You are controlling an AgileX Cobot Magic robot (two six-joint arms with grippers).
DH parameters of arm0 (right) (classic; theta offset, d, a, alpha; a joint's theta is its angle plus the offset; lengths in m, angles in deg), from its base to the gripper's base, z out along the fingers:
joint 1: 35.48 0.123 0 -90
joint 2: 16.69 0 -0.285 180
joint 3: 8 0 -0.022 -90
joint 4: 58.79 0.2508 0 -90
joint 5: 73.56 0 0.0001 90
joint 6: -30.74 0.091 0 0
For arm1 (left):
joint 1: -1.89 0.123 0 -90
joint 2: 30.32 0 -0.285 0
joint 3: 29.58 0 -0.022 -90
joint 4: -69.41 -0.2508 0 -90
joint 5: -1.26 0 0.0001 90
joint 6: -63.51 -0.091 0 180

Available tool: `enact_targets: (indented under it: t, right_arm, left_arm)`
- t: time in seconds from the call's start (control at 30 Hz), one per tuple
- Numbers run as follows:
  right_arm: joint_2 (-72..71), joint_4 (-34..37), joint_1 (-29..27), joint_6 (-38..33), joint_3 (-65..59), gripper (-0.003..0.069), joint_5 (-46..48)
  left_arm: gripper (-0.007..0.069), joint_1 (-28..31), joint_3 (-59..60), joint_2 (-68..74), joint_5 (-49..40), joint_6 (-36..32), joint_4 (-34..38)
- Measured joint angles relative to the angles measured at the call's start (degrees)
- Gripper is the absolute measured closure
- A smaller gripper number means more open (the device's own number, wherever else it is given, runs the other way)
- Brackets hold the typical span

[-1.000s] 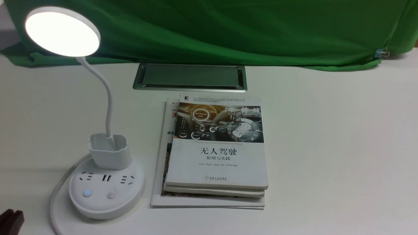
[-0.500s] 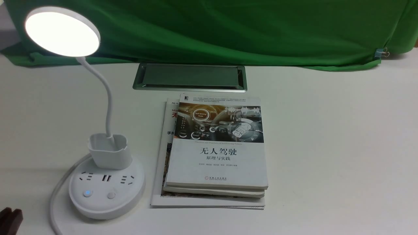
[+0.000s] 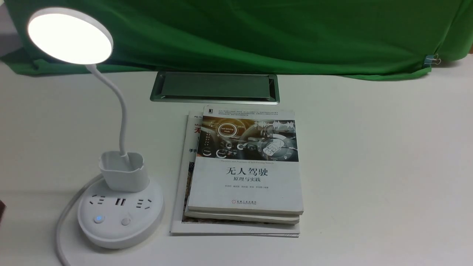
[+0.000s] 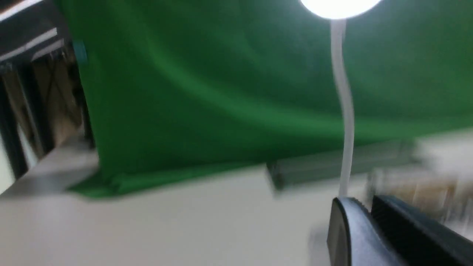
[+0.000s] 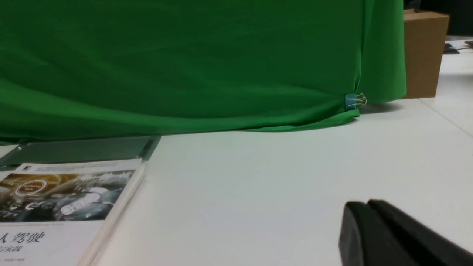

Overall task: Turn off the desk lamp on the white desktop by hand.
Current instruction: 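Press the power button on the round power strip under the lamp with the left gripper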

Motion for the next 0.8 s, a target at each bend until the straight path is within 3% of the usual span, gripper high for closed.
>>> enact_targets:
  t: [0.13,0.27,0.5,0.6,0.8]
  right_arm:
    - [0.0,0.0,0.0,0.0,0.0,0.0624,0.0]
    - [0.0,0.0,0.0,0.0,0.0,0.0624,0.0]
    - [0.0,0.0,0.0,0.0,0.0,0.0624,0.0]
    - [0.0,0.0,0.0,0.0,0.0,0.0624,0.0]
    - [0.0,0.0,0.0,0.0,0.0,0.0624,0.0]
  left_arm:
    - [0.0554,0.0,0.0,0.0,8.23,10.23,6.29]
    - [0.0552,0.0,-1.63,0.0,11.81,13.93,7.07]
    - [0.0545,0.0,-22.29,3.97,-7.72,15.57,0.66]
    - [0.0543,0.0,-31.24,9.92,-21.38,15.64,0.11]
    - [0.0536,0.0,-34.77,18.61,-36.03,14.16,-1.52]
